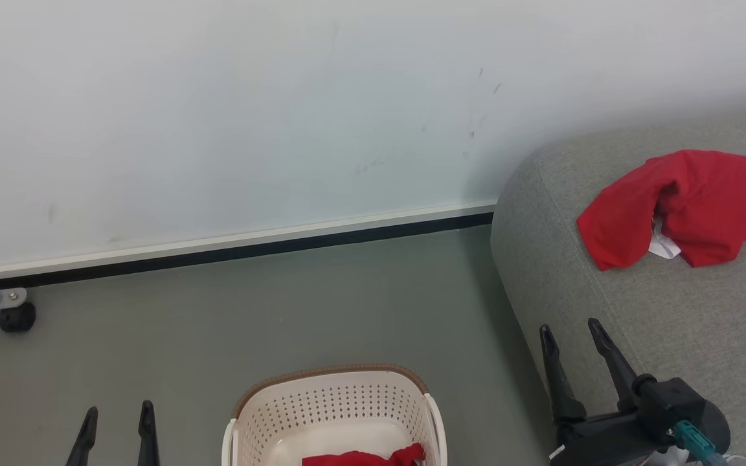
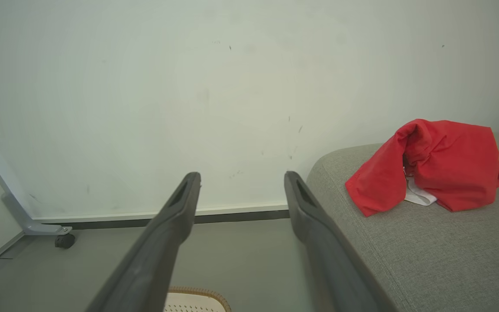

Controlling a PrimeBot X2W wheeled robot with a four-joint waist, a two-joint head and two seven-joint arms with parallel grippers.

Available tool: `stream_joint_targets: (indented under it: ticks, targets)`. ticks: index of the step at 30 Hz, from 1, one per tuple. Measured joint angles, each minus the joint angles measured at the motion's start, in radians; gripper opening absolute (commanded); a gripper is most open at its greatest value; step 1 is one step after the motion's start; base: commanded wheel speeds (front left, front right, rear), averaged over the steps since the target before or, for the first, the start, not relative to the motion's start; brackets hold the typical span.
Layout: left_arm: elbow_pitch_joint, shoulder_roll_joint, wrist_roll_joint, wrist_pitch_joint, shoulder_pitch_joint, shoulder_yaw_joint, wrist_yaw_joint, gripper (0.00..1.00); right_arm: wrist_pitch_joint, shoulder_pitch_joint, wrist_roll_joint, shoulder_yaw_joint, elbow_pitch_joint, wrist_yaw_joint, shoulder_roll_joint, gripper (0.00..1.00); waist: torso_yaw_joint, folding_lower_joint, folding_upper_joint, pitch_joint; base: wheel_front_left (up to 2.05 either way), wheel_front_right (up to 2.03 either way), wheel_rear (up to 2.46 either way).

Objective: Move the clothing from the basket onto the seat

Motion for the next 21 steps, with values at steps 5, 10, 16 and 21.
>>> stream_joint_targets:
  ticks: [5,10,16,21]
  targets:
    - [-0.007,-0.007,0.004,0.000,0.000,0.000,0.000,1.00,0.000,0.006,-0.016,-0.003,-0.003,-0.001,-0.001,1.00,-0.001,0.0000,0.0000,0.005,0.00,0.00,0.00]
    - [-0.029,-0.008,0.010,0.000,0.002,-0.002,0.000,1.00,0.000,0.017,-0.016,-0.014,-0.018,-0.001,-0.003,1.00,-0.003,0.0000,0.0000,0.023,0.00,0.00,0.00]
    - [-0.044,-0.008,0.037,0.000,-0.007,-0.032,-0.010,1.00,0.000,0.003,-0.016,-0.039,-0.038,-0.001,-0.010,1.00,-0.008,0.0000,0.0000,0.065,0.00,0.00,0.00]
    - [-0.049,-0.013,0.045,0.003,-0.076,-0.061,-0.020,1.00,-0.002,-0.050,-0.023,-0.066,-0.067,-0.001,-0.012,1.00,-0.012,0.0001,0.0000,0.119,0.00,0.00,0.00]
